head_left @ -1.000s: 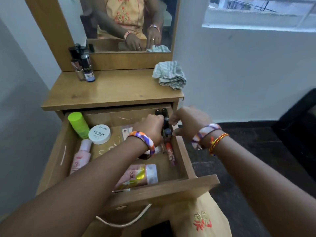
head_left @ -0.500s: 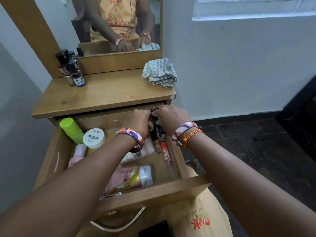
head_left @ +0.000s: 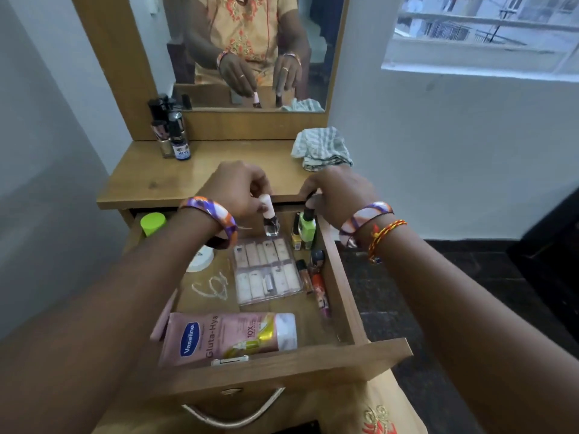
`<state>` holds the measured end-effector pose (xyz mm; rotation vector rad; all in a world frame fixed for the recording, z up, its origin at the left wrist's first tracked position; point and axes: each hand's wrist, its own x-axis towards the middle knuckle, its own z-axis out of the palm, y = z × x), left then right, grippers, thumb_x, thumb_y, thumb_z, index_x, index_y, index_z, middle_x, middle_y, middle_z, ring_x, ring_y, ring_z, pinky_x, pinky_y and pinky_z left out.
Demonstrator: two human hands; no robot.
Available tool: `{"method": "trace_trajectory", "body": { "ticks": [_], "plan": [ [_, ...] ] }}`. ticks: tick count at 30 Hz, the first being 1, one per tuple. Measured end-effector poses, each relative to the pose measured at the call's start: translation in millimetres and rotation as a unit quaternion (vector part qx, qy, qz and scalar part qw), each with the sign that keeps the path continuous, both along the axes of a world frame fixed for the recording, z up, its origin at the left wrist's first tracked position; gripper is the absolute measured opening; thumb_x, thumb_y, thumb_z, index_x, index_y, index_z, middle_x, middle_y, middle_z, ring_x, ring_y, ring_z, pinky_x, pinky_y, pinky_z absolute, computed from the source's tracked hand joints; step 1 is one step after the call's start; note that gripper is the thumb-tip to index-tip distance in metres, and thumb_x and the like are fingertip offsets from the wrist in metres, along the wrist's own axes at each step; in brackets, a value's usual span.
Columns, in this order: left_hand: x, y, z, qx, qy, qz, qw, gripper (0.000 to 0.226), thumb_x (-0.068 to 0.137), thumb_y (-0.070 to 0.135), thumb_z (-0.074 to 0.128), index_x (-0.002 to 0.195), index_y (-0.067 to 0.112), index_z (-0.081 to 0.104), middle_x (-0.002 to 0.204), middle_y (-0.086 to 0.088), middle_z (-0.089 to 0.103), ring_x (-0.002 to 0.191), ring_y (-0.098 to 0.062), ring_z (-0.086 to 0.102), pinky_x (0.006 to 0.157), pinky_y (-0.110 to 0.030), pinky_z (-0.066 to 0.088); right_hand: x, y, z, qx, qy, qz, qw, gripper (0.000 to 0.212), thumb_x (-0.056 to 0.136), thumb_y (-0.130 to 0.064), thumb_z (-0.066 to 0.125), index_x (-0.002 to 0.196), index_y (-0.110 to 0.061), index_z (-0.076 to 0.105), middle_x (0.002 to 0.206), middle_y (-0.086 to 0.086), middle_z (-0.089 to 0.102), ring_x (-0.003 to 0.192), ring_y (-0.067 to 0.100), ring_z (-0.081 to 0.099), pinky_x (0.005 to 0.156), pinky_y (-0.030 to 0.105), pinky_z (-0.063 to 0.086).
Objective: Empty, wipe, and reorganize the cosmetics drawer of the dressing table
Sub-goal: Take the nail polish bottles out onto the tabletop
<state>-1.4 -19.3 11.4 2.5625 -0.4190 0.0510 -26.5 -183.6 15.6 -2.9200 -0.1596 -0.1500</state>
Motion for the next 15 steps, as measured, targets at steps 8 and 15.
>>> {"method": "trace_trajectory", "body": {
  "ticks": [8,15],
  "plan": [
    [25,76,47,-0.088,-0.030,0.074,0.993,0.023,0.077,0.001,0.072,0.100,0.003,0.069,0.088,-0.010,0.066,0.060,-0.006,0.052,0.063,-0.019,0.044,45,63,46,0.154,-0.074,0.084,0.982,0.015,0.082,-0.010,0.066,0.095,-0.012,0.072,0.088,-0.003,0.061,0.080,0.008,0.055,0.062,0.004,0.037],
    [61,128,47,-0.079,-0.082,0.195,0.974,0.025,0.076,0.011,0.075,0.099,0.004,0.072,0.099,-0.015,0.071,0.084,-0.019,0.060,0.077,-0.026,0.043,97,135,46,0.245,-0.095,0.086,0.961,0.012,0.081,-0.010,0.068,0.092,-0.005,0.070,0.097,0.007,0.068,0.085,0.012,0.058,0.079,0.021,0.048]
  ]
}}
